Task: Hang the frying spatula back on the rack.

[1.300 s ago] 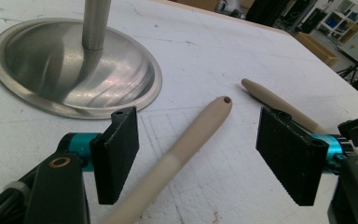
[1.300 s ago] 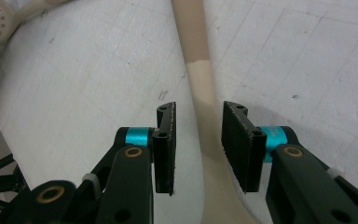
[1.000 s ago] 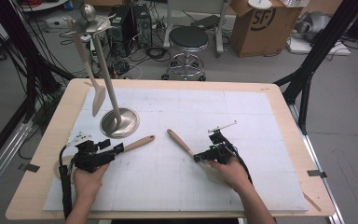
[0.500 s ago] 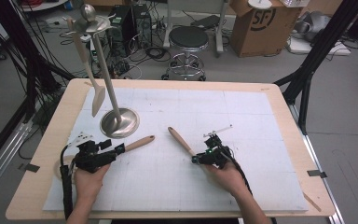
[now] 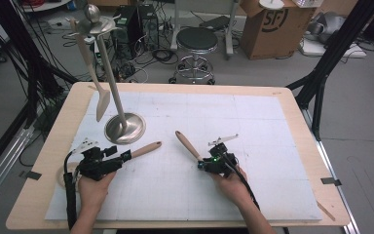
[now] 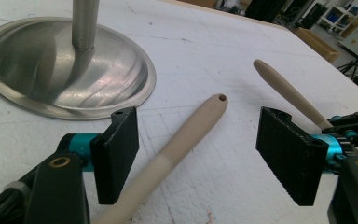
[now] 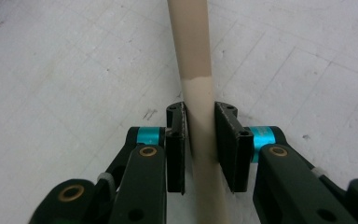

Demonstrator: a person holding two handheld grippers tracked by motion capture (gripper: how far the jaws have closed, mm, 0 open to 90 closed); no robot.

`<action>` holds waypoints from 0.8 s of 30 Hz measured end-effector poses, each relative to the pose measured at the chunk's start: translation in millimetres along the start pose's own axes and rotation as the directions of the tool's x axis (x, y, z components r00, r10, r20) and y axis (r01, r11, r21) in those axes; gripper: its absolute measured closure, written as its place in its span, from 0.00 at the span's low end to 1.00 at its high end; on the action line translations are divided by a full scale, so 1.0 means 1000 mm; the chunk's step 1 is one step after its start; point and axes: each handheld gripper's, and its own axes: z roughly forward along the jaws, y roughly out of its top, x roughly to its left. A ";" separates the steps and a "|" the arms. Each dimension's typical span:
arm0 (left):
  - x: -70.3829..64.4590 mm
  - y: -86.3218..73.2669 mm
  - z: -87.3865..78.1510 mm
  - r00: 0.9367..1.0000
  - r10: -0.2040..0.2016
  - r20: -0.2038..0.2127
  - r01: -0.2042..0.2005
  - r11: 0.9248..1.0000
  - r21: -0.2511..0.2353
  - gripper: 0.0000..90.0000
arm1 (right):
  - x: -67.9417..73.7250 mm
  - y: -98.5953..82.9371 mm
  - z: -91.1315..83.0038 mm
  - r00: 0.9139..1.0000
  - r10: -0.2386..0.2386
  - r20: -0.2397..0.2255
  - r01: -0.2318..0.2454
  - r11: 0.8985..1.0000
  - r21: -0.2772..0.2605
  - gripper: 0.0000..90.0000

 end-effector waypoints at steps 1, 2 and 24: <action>0.000 0.000 0.000 1.000 0.001 0.000 -0.001 1.000 0.000 0.34 | 0.001 0.000 0.000 1.000 -0.010 0.011 0.010 1.000 -0.001 0.83; 0.000 0.000 0.000 1.000 0.003 -0.001 -0.003 1.000 0.002 0.34 | 0.002 0.001 0.001 1.000 -0.015 0.015 0.015 1.000 0.002 0.82; 0.003 0.000 -0.002 1.000 -0.006 0.001 0.006 1.000 -0.004 0.34 | 0.010 0.014 -0.007 0.999 -0.011 -0.044 0.005 0.992 -0.129 0.87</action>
